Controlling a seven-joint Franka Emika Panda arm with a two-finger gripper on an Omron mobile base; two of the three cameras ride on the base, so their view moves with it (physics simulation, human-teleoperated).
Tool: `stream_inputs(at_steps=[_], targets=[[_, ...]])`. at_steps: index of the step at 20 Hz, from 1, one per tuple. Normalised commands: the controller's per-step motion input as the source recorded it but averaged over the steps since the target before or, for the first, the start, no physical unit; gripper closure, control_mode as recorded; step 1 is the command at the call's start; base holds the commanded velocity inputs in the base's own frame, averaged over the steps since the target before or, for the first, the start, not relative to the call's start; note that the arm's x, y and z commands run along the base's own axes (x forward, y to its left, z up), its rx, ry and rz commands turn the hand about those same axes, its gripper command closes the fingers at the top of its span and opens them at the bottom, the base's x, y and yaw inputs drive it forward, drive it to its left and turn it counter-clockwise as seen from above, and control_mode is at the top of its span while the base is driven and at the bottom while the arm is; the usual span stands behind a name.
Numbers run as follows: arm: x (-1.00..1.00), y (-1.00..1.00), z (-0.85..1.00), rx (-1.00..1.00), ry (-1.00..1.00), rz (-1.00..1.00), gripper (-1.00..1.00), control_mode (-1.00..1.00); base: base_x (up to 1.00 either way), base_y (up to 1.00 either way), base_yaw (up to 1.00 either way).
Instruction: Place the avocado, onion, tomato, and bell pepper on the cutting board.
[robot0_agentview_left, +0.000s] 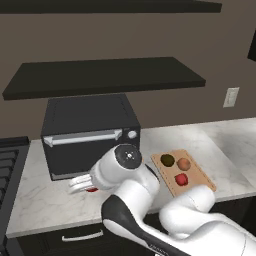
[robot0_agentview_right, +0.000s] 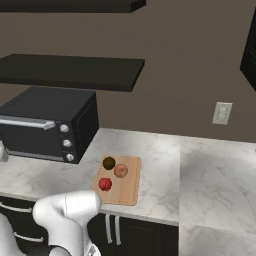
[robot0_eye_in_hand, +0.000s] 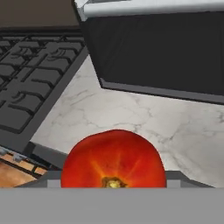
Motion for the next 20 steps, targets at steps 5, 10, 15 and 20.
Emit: stream_inputs(at_steps=[5, 10, 15, 20], targets=[[-0.49, -0.9, 0.81, -0.09, -0.16, 0.02, 1.0, -1.0, 0.0, 0.0, 0.0], [-0.47, -1.0, 0.7, -0.04, -0.14, 0.0, 1.0, -1.0, 0.0, 0.0, 0.0], [-0.05, -1.0, 0.62, -0.04, -0.05, 0.0, 1.0, -1.0, 0.0, 0.0, 0.0], [0.0, -1.0, 0.44, -0.03, 0.0, -0.06, 1.0, -1.0, 0.0, 0.0, 0.0]])
